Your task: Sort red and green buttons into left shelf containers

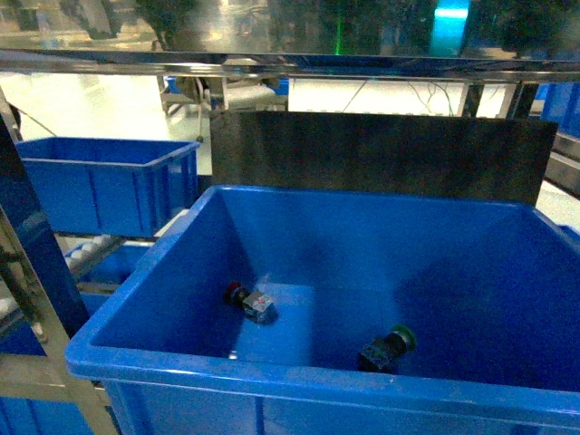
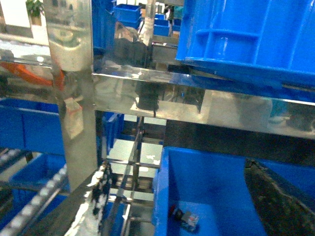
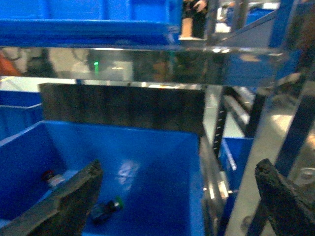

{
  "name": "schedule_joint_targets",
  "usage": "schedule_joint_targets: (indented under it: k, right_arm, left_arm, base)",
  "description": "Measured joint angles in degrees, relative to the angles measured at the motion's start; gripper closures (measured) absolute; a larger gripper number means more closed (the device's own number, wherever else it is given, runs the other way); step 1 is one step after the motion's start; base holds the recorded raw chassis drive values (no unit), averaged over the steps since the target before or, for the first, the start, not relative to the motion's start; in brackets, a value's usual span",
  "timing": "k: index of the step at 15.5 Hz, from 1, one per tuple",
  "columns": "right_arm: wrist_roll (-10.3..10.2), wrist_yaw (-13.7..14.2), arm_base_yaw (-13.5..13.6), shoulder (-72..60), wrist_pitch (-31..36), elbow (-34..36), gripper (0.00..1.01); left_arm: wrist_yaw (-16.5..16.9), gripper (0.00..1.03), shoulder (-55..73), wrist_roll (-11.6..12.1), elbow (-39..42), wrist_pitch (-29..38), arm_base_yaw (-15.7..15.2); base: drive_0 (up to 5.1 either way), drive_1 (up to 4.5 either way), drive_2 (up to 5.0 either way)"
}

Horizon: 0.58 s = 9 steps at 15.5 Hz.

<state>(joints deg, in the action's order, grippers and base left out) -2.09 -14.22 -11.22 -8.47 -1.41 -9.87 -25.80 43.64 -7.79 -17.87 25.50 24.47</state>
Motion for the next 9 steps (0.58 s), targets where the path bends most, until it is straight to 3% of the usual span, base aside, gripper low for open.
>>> schedule_joint_targets:
  k: [1,2,3,6,7,9]
  right_arm:
    - [0.7,3.5,2.0,1.1,0.1,0.7,0.21]
    - [1.1,9.4,6.7,2.1,-0.1,1.7,0.32]
    - [1.7,12.8,11.5,2.7,0.0,3.0,0.46]
    - [1.7,14.2,11.2,4.2,0.6,4.9,0.83]
    - [1.7,14.2,11.2,4.6,0.7,5.4,0.96]
    - [1.9,14.2,11.2,5.3,0.9,6.4,0.99]
  left_arm:
    - [2.6,0.34,-2.6,2.6,2.1,-0.2,-2.3]
    - [5.3,0.45,-4.9,4.5,4.1,-0.6,-4.7]
    - [8.2,0.59,-7.3,5.8,6.3,-1.2,-7.3]
    - [13.7,0.96,-13.1,6.8,10.0,-3.0,-12.4]
    - [15.0,1.01,-14.9,6.9,11.0,-3.8,-13.9]
    - [17.5,1.01,-18.3,6.9,12.7,-5.4,-16.5]
  base:
    - [0.0,0.00,0.0]
    - [0.0,0.00,0.0]
    - [0.0,0.00,0.0]
    - [0.0,0.00,0.0]
    - [0.0,0.00,0.0]
    - [0.0,0.00,0.0]
